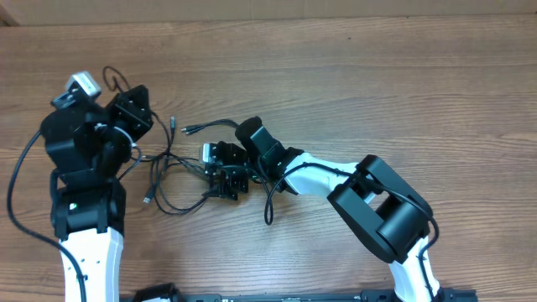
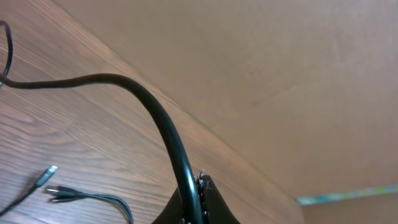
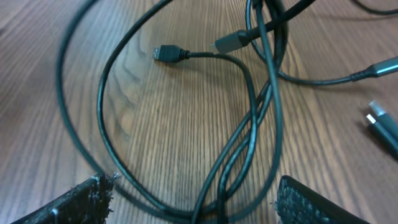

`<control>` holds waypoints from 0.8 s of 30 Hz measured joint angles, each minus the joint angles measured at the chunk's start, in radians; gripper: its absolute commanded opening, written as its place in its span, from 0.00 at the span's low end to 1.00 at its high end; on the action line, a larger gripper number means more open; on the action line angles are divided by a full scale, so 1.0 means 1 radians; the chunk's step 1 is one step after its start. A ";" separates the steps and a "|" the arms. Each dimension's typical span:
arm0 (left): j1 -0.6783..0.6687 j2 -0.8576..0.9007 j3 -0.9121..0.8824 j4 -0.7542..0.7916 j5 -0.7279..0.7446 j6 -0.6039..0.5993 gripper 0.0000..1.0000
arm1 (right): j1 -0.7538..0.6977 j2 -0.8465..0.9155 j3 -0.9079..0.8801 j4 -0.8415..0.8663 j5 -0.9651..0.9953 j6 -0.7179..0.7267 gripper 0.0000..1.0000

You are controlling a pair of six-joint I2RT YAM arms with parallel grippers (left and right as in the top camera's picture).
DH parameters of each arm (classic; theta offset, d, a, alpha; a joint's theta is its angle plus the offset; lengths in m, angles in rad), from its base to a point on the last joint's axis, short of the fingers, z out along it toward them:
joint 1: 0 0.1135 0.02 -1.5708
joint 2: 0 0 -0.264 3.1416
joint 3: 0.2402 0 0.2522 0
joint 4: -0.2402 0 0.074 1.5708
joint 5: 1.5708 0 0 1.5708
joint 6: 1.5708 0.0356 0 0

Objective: Untangle cables

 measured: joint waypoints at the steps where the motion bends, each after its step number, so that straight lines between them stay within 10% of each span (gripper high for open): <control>1: -0.009 0.007 0.000 0.006 0.003 -0.005 0.04 | 0.000 0.011 0.000 0.005 0.003 0.006 0.82; 8: -0.021 0.014 0.000 0.048 0.071 -0.061 0.04 | 0.001 0.066 0.000 0.077 0.059 0.044 0.74; 15: -0.021 0.014 0.000 0.093 0.129 -0.087 0.04 | 0.000 0.085 0.002 0.075 0.112 0.070 0.15; 24: 0.006 0.014 0.000 0.148 0.137 -0.079 0.04 | -0.014 0.073 0.033 -0.043 0.145 0.112 0.04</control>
